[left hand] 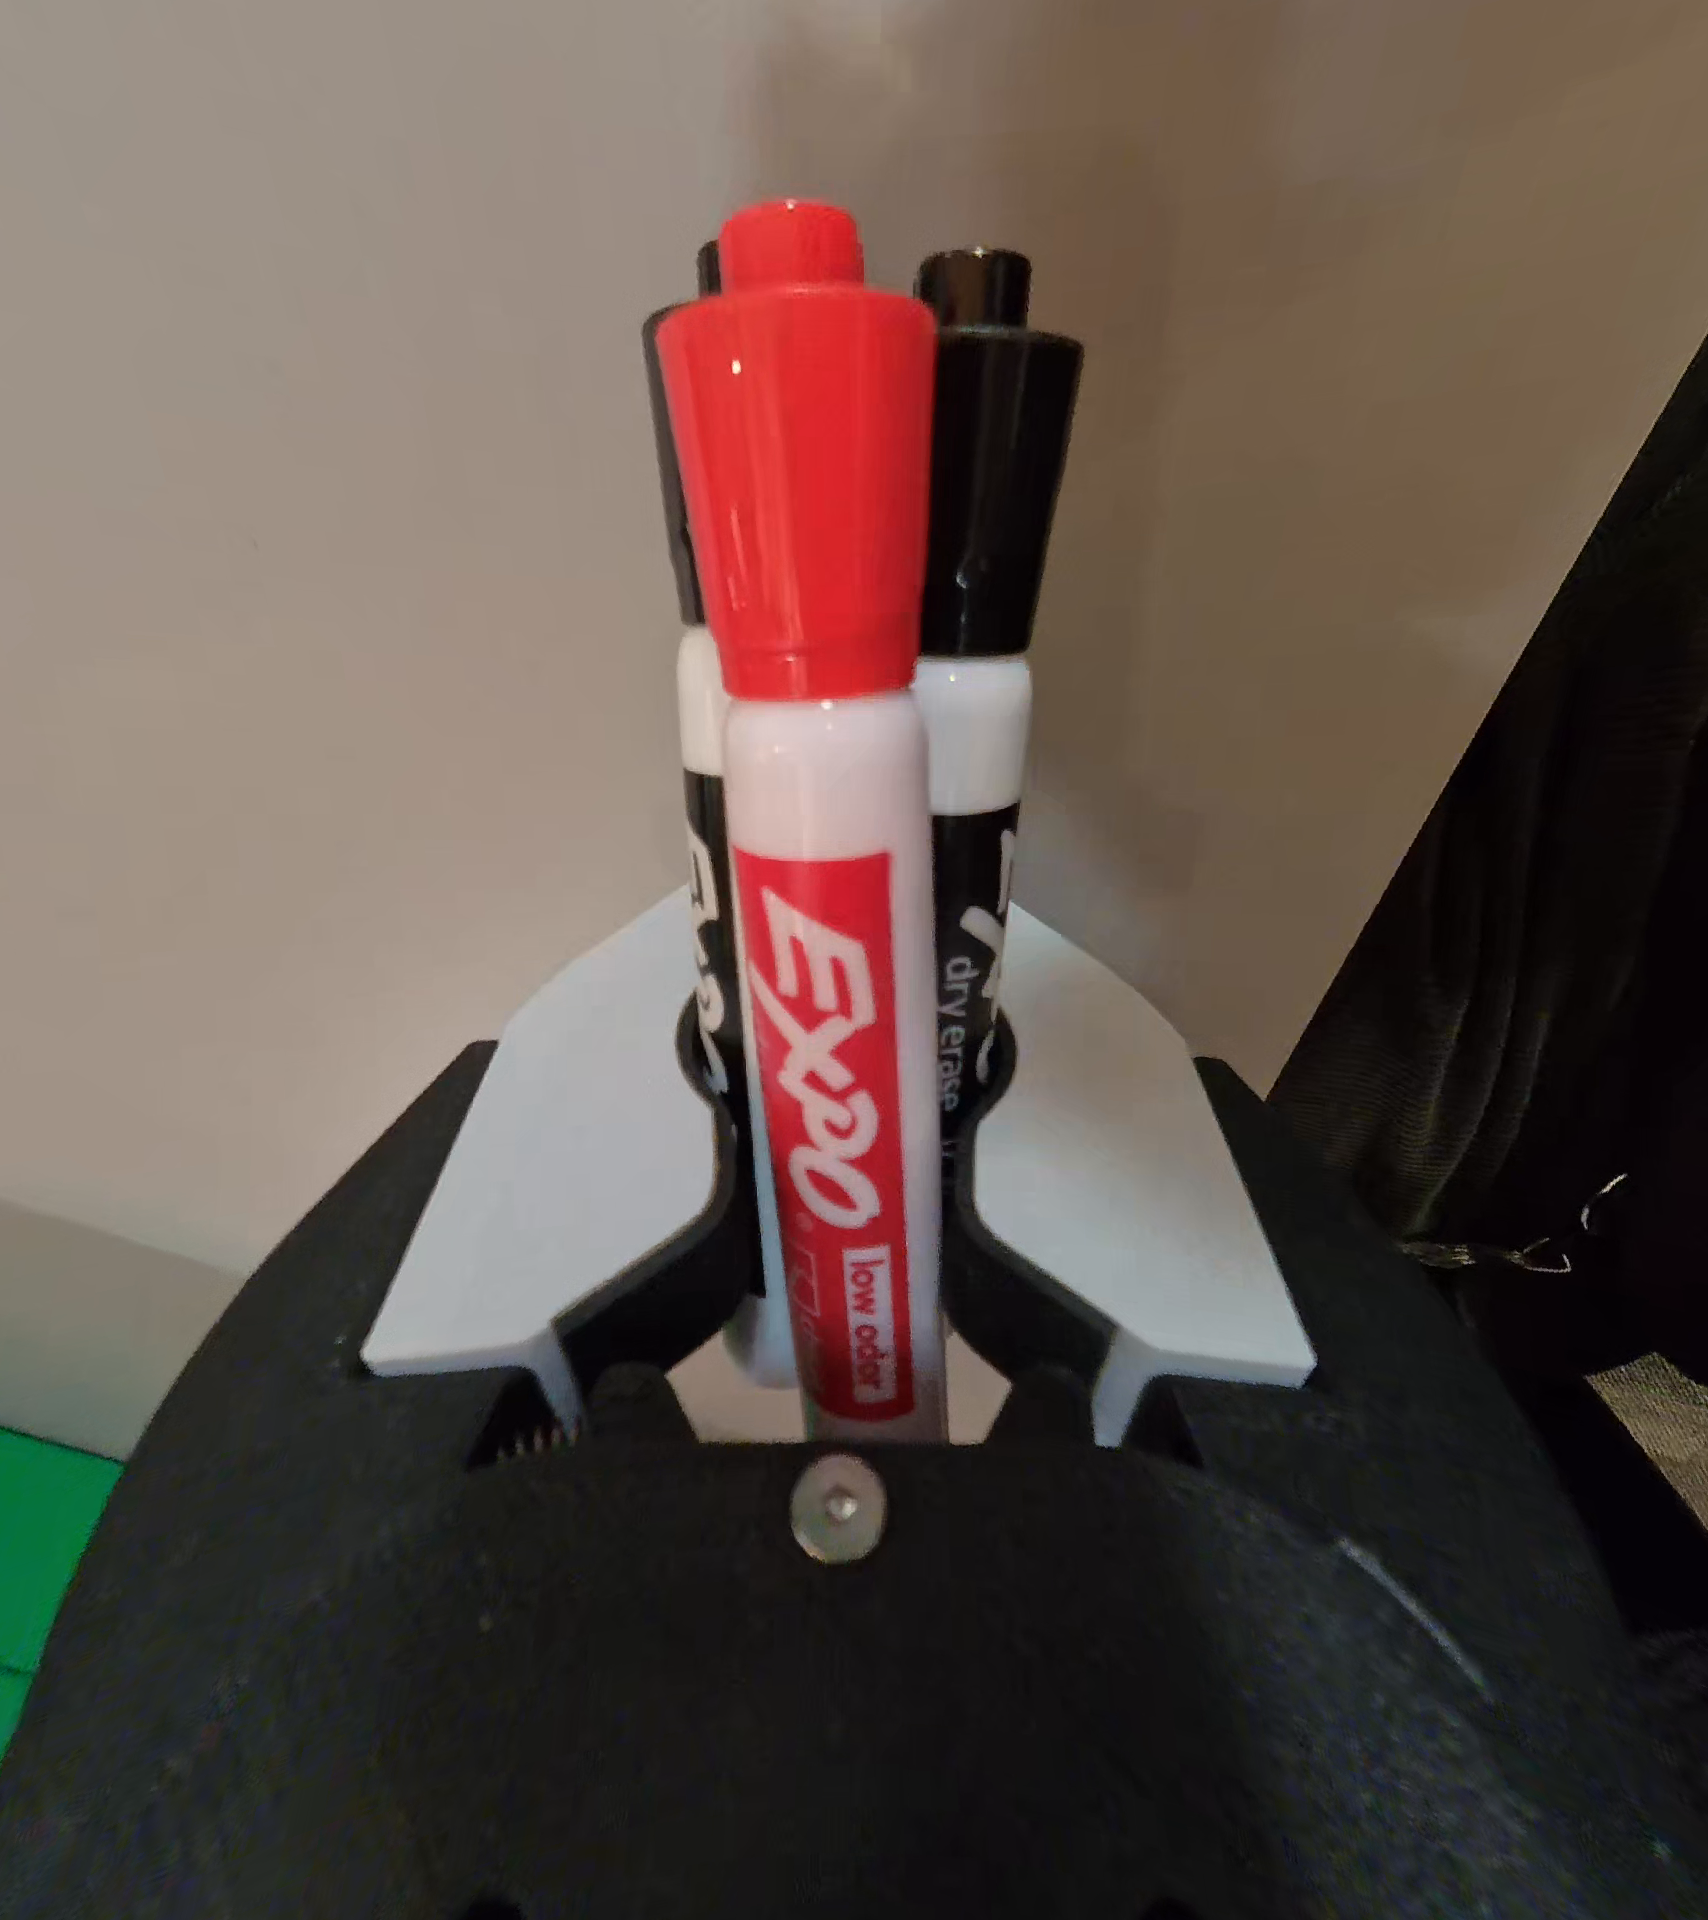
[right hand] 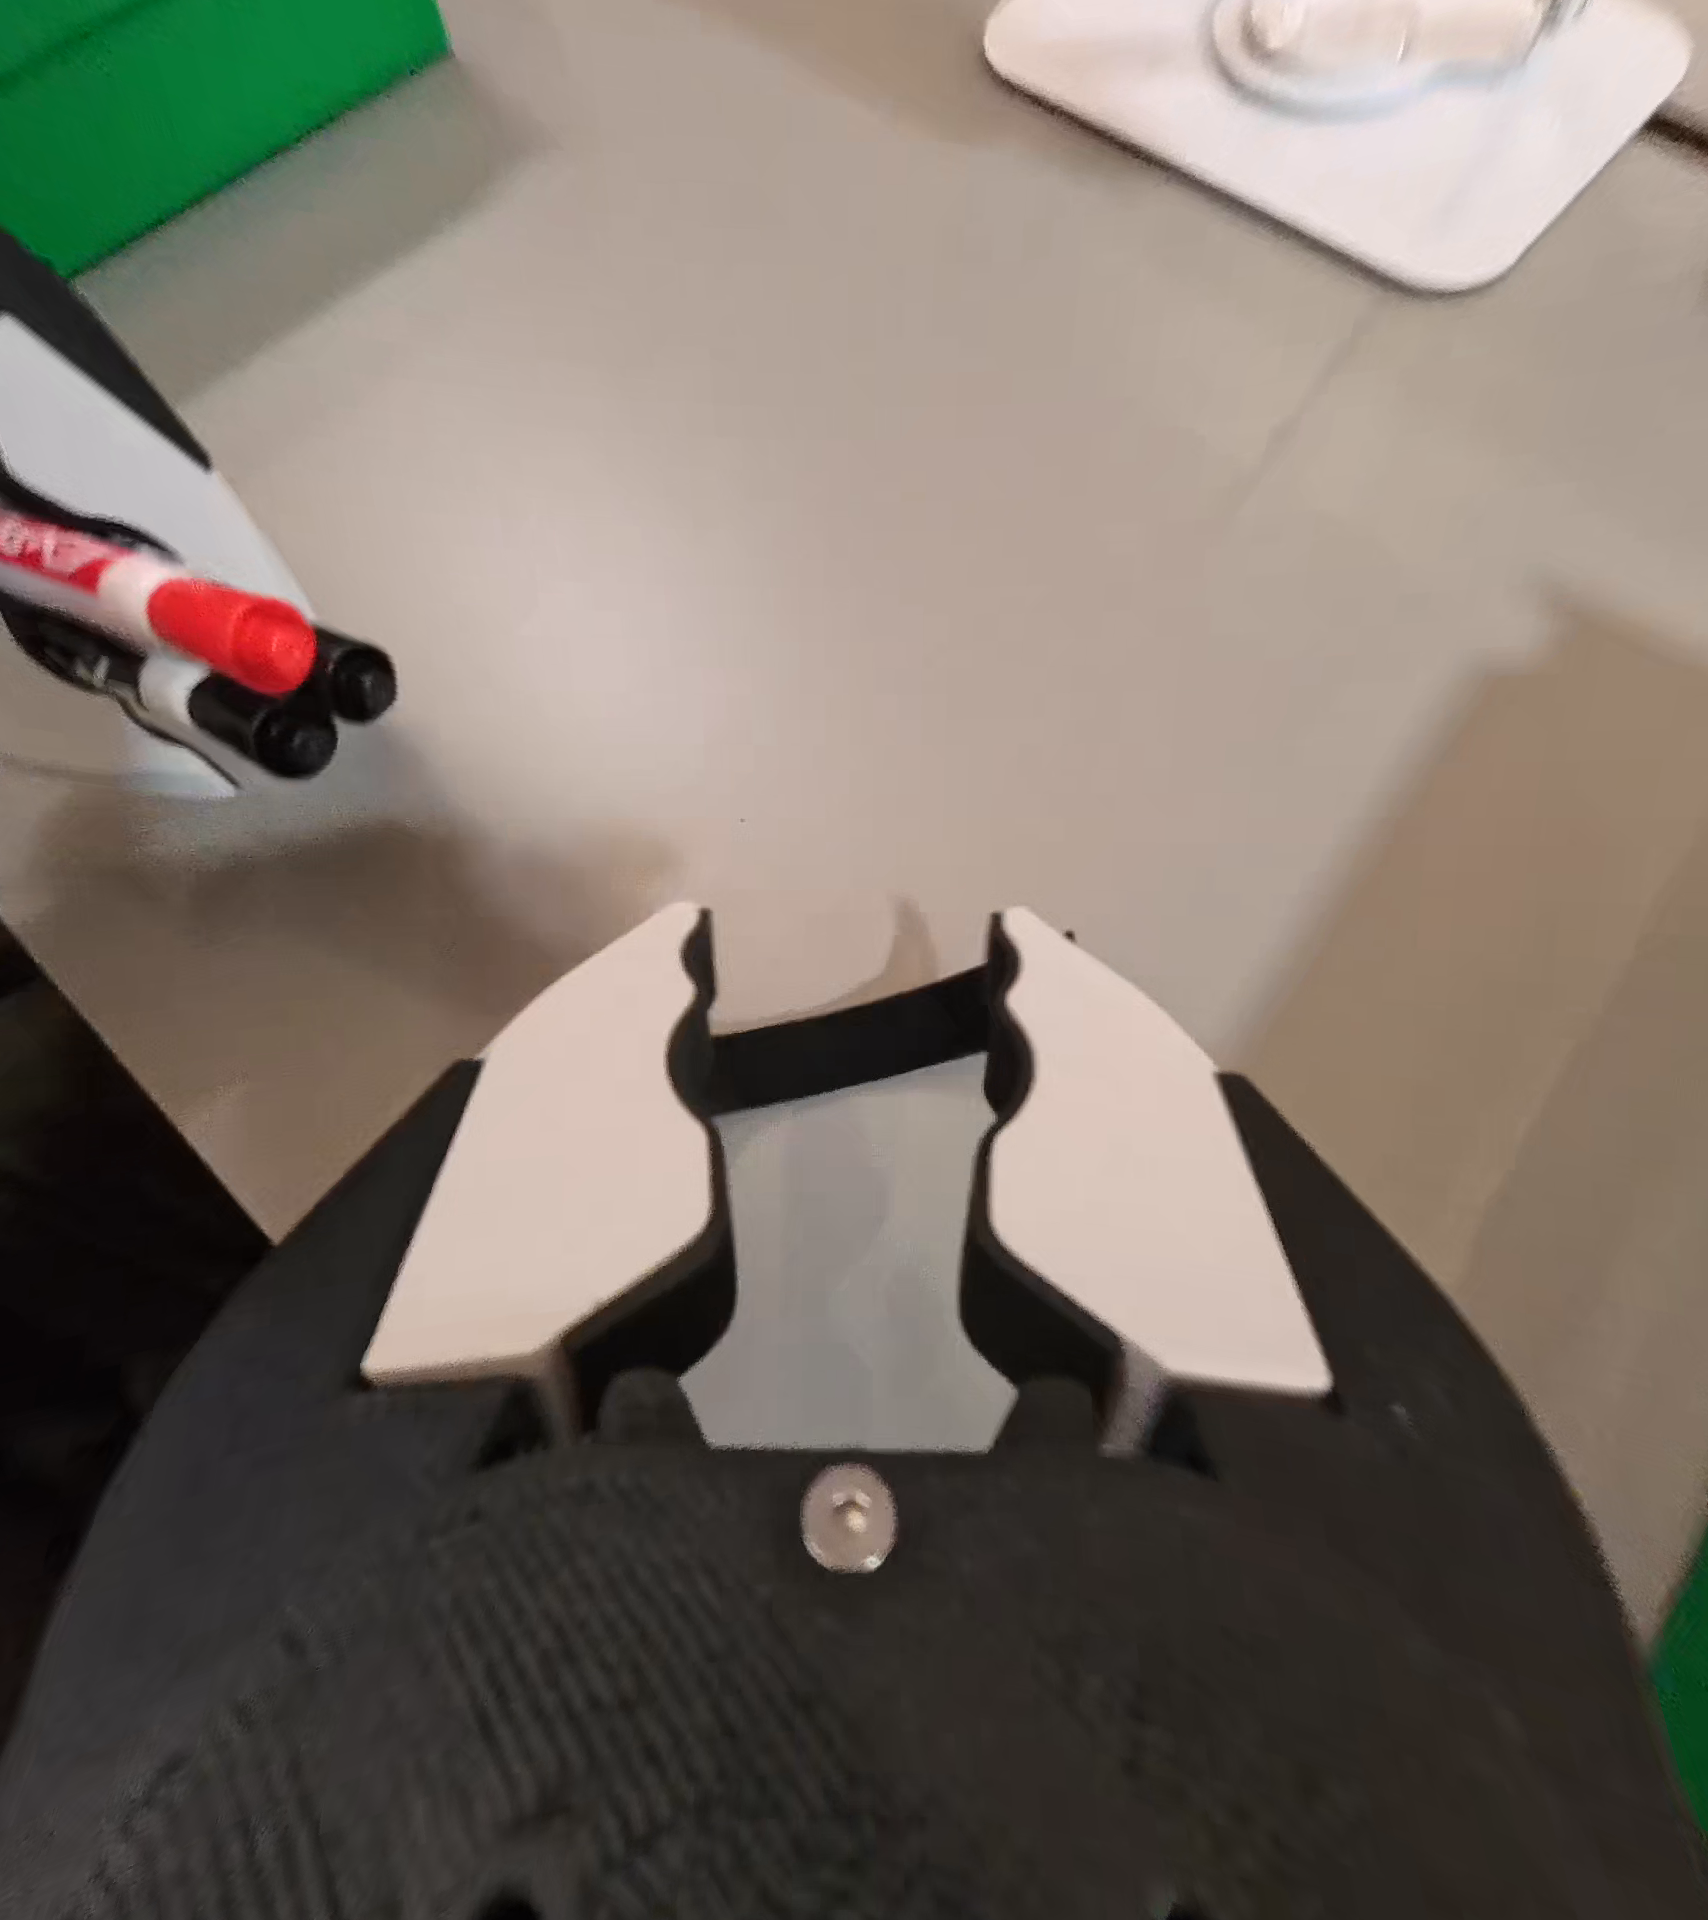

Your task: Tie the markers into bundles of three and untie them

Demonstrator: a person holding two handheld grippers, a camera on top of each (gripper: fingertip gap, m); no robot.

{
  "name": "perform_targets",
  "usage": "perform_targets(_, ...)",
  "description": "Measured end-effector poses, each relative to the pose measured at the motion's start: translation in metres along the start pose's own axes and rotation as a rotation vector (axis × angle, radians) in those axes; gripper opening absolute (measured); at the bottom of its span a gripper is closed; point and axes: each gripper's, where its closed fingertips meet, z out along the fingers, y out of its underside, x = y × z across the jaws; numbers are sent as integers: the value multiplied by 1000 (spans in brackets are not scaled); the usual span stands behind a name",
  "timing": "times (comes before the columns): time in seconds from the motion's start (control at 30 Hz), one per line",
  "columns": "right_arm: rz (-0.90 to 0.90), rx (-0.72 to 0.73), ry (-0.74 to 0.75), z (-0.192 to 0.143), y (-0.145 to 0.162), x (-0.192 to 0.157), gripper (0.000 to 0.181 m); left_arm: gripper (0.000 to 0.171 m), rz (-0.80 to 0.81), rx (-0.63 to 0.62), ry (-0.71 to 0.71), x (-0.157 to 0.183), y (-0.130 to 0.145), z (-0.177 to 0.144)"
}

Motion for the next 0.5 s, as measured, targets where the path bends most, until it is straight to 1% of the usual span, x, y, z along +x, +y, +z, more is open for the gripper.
perform_targets(0.03, -40, 24, 11, -6, 3, 0, 42, 43, 1, 4, 0, 0, 0, 0)
perform_targets(0.07, -84, 46, 11, -11, 7, -2, 38, 43, 2, 6, 0, 0, -1, -1)
perform_targets(0.1, -131, 68, 1, -15, 11, -7, 38, 43, 2, 6, 0, 0, 0, -1)
perform_targets(0.17, -236, 87, -16, -21, 21, -23, 42, 43, 1, 6, 0, 0, 0, -1)
perform_targets(0.2, -289, 78, 3, -22, 28, -28, 48, 43, 0, 8, 2, 0, 0, -1)
perform_targets(0.27, -372, 37, 99, -20, 40, -29, 53, 43, 2, 19, 7, 0, -2, -1)
perform_targets(0.33, -424, 15, 143, -12, 45, -36, 53, 43, 7, 35, 13, 2, -5, -2)
perform_targets(0.43, -447, -4, 113, 11, 46, -50, 35, 43, 25, 38, 2, 5, -11, -6)
perform_targets(0.5, -472, -69, 121, 29, 55, -51, 31, 43, 36, 39, -9, 7, -14, -10)
